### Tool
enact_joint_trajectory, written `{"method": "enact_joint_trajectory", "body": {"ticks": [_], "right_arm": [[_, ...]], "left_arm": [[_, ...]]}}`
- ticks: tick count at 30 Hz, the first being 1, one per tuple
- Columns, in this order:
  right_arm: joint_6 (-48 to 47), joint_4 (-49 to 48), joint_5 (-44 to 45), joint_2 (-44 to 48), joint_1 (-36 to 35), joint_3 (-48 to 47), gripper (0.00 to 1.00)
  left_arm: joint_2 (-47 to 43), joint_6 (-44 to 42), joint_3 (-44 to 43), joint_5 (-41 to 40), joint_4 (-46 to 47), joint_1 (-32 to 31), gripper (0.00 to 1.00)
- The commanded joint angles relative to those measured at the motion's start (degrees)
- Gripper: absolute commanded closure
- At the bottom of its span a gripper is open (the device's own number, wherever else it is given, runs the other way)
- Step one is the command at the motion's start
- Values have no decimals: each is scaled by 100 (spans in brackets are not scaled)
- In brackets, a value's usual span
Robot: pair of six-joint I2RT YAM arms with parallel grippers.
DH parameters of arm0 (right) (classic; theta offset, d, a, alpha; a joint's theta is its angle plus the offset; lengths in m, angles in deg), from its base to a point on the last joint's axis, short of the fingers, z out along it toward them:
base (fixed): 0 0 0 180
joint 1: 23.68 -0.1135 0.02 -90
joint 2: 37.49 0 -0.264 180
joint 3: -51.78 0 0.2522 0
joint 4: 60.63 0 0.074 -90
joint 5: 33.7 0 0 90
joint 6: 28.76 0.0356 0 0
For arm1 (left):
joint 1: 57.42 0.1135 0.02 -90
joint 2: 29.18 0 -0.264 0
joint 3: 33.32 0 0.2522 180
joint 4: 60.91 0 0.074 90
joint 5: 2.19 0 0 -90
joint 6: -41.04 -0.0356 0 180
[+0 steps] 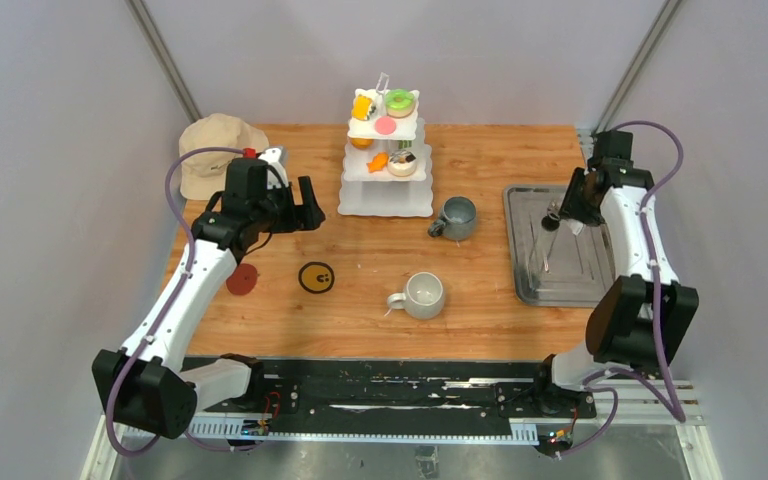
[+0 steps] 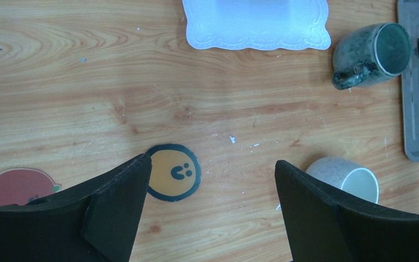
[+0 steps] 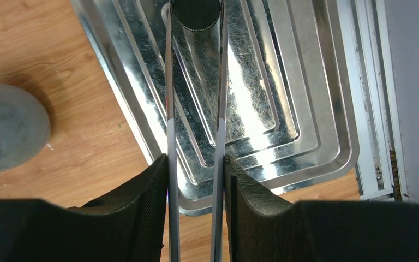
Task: Serve the afternoon tea
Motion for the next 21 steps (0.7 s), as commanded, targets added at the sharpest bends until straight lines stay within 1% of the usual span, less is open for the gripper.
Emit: {"method": "enact_joint_trajectory", "body": {"ticks": [1, 10, 15, 19, 21], "right_arm": [[135, 86, -100, 646, -79, 110, 85], [112, 246, -437, 1343, -210, -69, 89], [-122, 178, -455, 1746, -639, -222, 89], [-75, 77, -954, 1952, -882, -286, 89], [-53, 17, -1136, 2004, -1148, -308, 89]], "left_arm": [[-143, -2, 5, 39, 80, 16, 12], [-100, -31, -5, 34, 90, 12, 12], [-83, -65, -39, -35, 85, 12, 12], [-18, -72, -103, -47, 81, 14, 12], [12, -74, -130, -36, 80, 12, 12]]}}
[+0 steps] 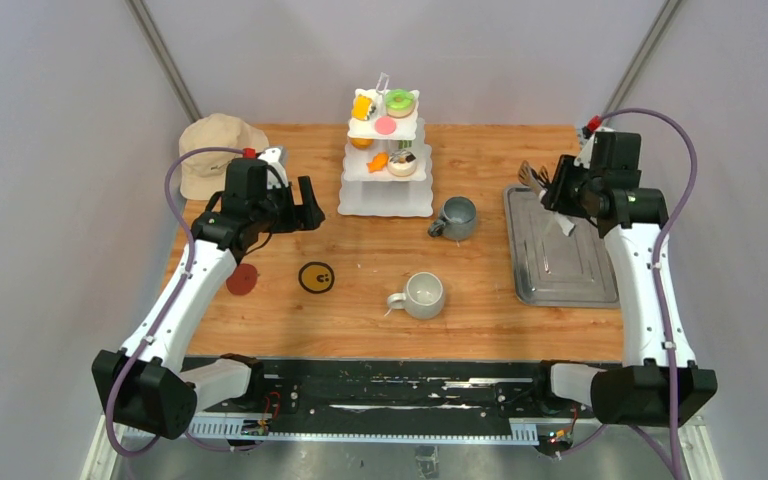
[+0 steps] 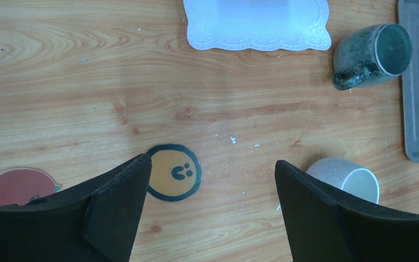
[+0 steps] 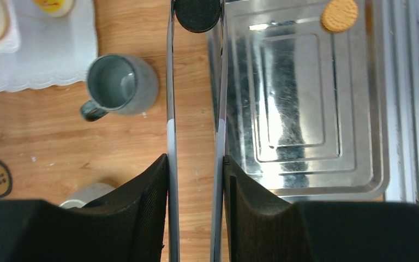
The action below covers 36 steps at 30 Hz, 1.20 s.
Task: Serve the afternoon tea
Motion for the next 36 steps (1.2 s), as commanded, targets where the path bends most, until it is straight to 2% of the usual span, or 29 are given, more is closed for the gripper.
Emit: {"method": "enact_joint_trajectory", "body": {"ticks": [1, 11, 17, 26, 36], "right_arm": [[-21, -216, -495, 209, -553, -254, 89], [-128, -600, -662, -131, -2666, -132, 89], [-85, -1074, -550, -689, -3630, -119, 89], [647, -2180, 76, -1810, -4281, -164, 91], [876, -2984, 814, -2614, -4370, -399, 91]], "left_arm": [[36, -69, -131, -10, 93, 16, 12], [65, -66, -146, 12, 79, 12, 12], [71, -77, -170, 5, 46, 12, 12], [11, -107, -197, -54, -33, 14, 12], [8, -143, -204, -105, -60, 13, 12]]}}
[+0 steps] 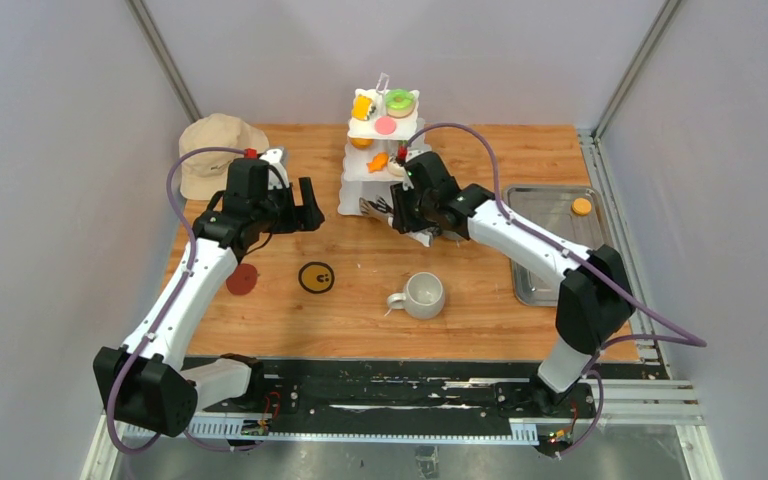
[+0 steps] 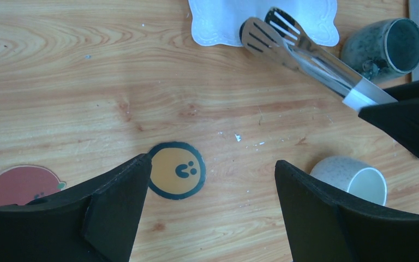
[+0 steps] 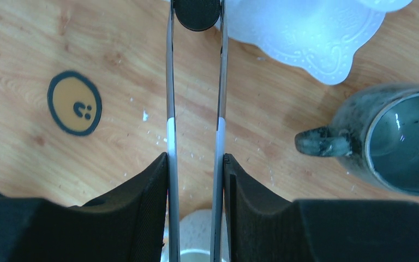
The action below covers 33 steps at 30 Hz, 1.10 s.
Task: Serve the afternoon tea
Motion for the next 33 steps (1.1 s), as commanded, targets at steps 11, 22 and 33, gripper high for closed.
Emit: {"method": "enact_joint_trajectory", "body": {"ticks": [11, 22, 33], "right_arm": [[457, -1445, 1079, -864, -82, -561, 90], [558, -2424, 1515, -1335, -134, -448, 88], [572, -2651, 1975, -2033, -217, -810, 76]], "left_arm": [[18, -109, -195, -85, -8, 12, 12], [76, -167, -228, -140, -38, 16, 12], [87, -176, -231, -170, -72, 12, 12]]}}
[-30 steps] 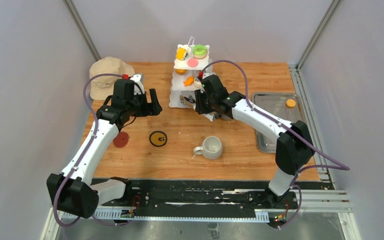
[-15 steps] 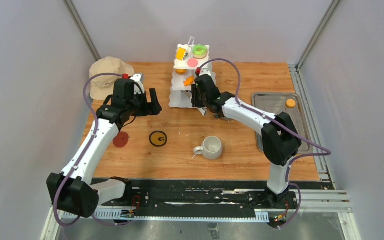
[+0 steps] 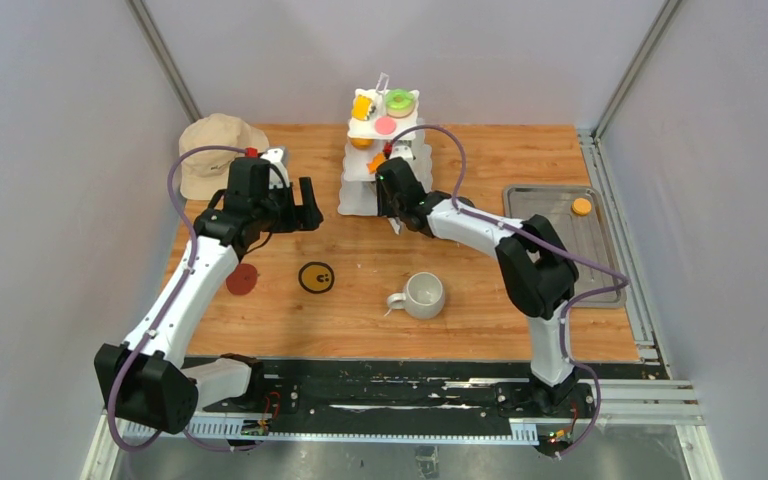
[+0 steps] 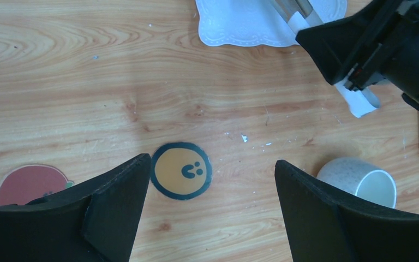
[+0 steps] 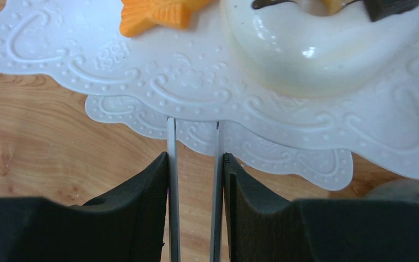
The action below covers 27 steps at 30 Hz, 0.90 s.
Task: Serve the afternoon tea
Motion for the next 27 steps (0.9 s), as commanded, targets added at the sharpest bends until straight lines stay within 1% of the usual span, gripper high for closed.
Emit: {"method": "enact_joint_trajectory", "body": {"ticks": [1, 3, 5, 9, 13, 18, 24, 27], "right_arm": [[79, -322, 440, -293, -152, -445, 72], [112, -251, 474, -312, -165, -454, 63], [106, -268, 474, -249, -200, -369, 58], [42, -275, 375, -60, -224, -277, 55], [2, -256, 235, 207, -246, -160, 54], [82, -36, 0, 636, -255, 82, 55], [294, 308, -642, 1300, -257, 626, 65], [362, 692, -694, 1768, -258, 869, 72]], "left_arm": [[16, -91, -196, -68, -50, 12, 12], [13, -105, -208, -83, -86, 16, 12], [-20, -132, -214, -110, -135, 14, 12], [-101, -124, -142, -171, -124, 19, 12], [-118, -95, -101, -113, -105, 15, 12], [-164, -94, -91, -94, -95, 13, 12], [-222, -68, -58, -64, -95, 19, 12], [-260, -38, -12, -45, -68, 17, 12]]}}
